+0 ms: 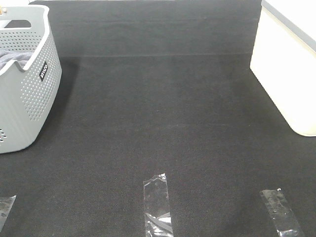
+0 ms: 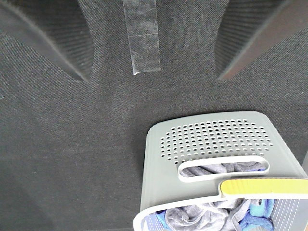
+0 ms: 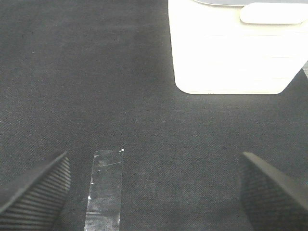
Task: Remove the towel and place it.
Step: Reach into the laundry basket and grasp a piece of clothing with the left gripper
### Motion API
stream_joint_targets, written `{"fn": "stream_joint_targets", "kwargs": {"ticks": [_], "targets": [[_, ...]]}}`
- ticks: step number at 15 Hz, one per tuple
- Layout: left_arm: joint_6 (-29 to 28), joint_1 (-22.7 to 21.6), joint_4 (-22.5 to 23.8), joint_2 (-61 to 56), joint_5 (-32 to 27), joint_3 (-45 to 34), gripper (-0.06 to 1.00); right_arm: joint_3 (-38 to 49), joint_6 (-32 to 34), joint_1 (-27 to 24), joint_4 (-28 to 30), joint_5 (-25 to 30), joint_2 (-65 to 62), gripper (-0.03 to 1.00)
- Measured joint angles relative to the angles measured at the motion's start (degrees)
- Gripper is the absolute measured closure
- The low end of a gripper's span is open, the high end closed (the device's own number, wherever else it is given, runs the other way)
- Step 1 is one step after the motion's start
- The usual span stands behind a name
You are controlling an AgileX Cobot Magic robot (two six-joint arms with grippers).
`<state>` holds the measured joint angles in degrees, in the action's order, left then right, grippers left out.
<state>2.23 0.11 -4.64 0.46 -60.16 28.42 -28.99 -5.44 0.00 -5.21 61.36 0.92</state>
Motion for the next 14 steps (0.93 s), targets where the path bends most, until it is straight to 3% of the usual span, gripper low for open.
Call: {"fn": "stream_joint_targets", "kwargs": {"ticks": [14], "targets": [[0.0,0.0,0.0,0.0,0.0,0.0,0.26,0.0,0.0,0.0,0.0,0.0,0.0,0.09]]}}
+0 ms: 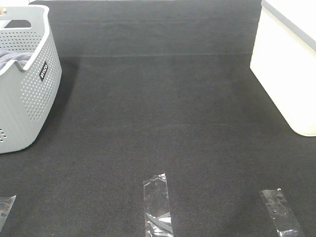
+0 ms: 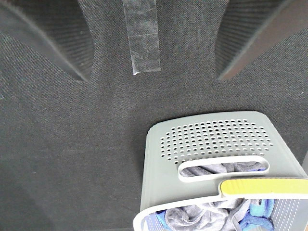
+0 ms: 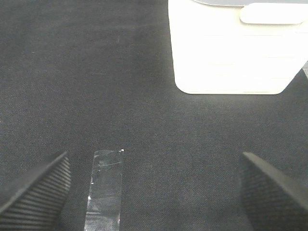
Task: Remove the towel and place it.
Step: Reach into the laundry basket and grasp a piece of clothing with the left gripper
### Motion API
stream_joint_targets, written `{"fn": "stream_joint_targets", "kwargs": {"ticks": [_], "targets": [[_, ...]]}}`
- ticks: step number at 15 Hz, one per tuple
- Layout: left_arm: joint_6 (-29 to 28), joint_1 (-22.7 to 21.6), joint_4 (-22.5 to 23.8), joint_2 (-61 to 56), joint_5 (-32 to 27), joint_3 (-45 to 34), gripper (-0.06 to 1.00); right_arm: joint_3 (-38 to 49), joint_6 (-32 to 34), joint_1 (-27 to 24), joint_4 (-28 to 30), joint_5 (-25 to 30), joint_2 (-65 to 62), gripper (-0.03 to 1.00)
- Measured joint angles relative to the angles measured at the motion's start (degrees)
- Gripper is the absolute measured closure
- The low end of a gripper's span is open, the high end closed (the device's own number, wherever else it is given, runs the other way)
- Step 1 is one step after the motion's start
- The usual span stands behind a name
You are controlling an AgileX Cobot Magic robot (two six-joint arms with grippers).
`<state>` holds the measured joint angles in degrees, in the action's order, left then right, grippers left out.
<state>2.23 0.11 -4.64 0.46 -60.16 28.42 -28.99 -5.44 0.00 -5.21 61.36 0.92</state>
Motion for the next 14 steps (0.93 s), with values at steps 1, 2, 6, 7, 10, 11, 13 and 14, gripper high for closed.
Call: {"fn": "stream_joint_targets", "kwargs": {"ticks": [1,2,6,7,10,11,13,14], "targets": [[0.06,0.0,0.0,0.0,0.0,0.0,0.26,0.0,0.0,0.0,0.0,0.0,0.0,0.09],[0.06,0.0,0.0,0.0,0.0,0.0,0.26,0.0,0.0,0.0,0.0,0.0,0.0,0.09],[0.06,0.0,0.0,0.0,0.0,0.0,0.26,0.0,0.0,0.0,0.0,0.0,0.0,0.09],[0.06,0.0,0.0,0.0,0.0,0.0,0.26,0.0,0.0,0.0,0.0,0.0,0.0,0.09],[0.06,0.0,0.0,0.0,0.0,0.0,0.26,0.0,0.0,0.0,0.0,0.0,0.0,0.09],[0.06,0.0,0.0,0.0,0.0,0.0,0.26,0.0,0.0,0.0,0.0,0.0,0.0,0.09],[0.06,0.0,0.0,0.0,0.0,0.0,0.26,0.0,0.0,0.0,0.0,0.0,0.0,0.09],[0.06,0.0,0.0,0.0,0.0,0.0,0.26,0.0,0.0,0.0,0.0,0.0,0.0,0.09]]}}
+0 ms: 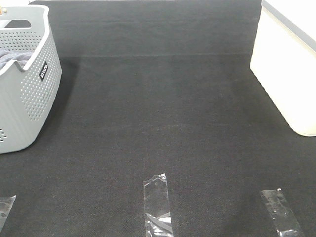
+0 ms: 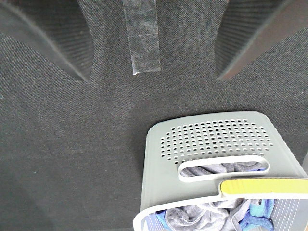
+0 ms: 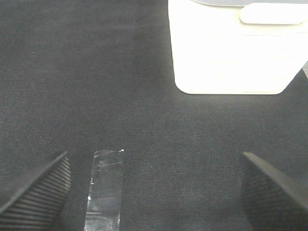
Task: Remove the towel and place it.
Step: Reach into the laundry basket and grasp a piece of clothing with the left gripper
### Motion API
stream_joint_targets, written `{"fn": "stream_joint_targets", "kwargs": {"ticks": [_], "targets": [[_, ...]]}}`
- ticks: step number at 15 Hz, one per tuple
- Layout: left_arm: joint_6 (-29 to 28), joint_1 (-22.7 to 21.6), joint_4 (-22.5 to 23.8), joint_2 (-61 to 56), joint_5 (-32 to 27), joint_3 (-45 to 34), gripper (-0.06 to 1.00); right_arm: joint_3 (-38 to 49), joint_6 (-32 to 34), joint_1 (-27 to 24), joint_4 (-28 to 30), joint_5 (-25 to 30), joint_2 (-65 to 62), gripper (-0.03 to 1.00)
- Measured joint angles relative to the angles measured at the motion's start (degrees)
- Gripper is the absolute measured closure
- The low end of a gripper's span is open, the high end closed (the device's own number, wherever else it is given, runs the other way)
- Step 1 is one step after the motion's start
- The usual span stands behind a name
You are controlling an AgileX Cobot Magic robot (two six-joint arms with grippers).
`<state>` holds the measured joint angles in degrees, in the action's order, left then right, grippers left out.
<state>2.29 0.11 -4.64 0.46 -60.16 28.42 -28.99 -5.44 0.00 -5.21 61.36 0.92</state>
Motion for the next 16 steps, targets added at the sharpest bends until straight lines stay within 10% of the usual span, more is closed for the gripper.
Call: {"fn": "stream_joint_targets", "kwargs": {"ticks": [16], "targets": [[0.0,0.0,0.0,0.0,0.0,0.0,0.26,0.0,0.0,0.0,0.0,0.0,0.0,0.09]]}}
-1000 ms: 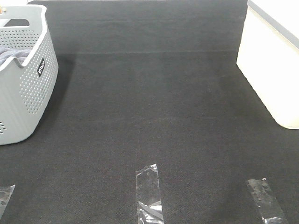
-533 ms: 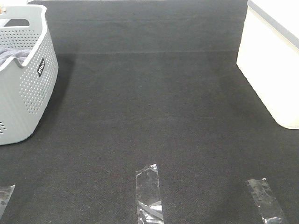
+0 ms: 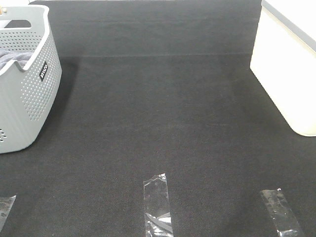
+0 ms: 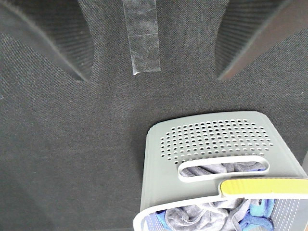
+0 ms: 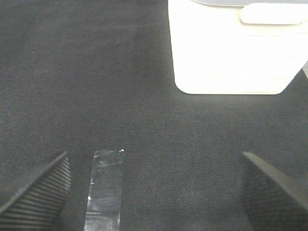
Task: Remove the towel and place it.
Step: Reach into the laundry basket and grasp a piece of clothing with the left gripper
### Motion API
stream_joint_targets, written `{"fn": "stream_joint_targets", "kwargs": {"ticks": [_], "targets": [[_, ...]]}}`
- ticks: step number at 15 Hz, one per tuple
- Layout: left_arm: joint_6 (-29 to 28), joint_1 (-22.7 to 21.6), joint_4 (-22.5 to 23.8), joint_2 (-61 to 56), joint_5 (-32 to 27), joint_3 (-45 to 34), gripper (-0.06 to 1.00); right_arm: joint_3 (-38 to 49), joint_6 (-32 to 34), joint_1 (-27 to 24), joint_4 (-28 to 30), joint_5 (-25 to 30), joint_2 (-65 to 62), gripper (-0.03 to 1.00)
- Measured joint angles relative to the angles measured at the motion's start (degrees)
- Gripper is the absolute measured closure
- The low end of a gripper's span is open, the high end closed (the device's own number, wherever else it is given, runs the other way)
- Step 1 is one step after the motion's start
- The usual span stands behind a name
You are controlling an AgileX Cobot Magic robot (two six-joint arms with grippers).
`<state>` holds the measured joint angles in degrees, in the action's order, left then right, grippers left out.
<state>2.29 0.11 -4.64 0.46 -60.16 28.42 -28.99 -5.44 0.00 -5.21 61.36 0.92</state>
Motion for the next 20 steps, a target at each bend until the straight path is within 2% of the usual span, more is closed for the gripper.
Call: {"fn": "stream_joint_targets", "kwargs": {"ticks": [13,16,17,18,19,20], "targets": [[0.0,0.0,1.03,0.4,0.46,0.52,0.26,0.0,0.0,0.0,0.0,-0.06,0.0,0.09],[0.0,0.0,7.73,5.67,11.52,2.98,0.26,0.0,0.0,0.0,0.0,-0.06,0.0,0.09],[0.0,0.0,7.73,5.67,11.52,2.98,0.26,0.0,0.0,0.0,0.0,-0.06,0.0,0.09],[-0.17,0.0,11.46,13.41,19.08,3.5,0.26,0.0,0.0,0.0,0.0,-0.06,0.0,0.09],[-0.17,0.0,11.46,13.41,19.08,3.5,0.26,0.0,0.0,0.0,0.0,-0.06,0.0,0.09],[-0.8,0.0,13.64,18.16,23.32,3.61,0.26,0.0,0.0,0.0,0.0,-0.06,0.0,0.09]]}}
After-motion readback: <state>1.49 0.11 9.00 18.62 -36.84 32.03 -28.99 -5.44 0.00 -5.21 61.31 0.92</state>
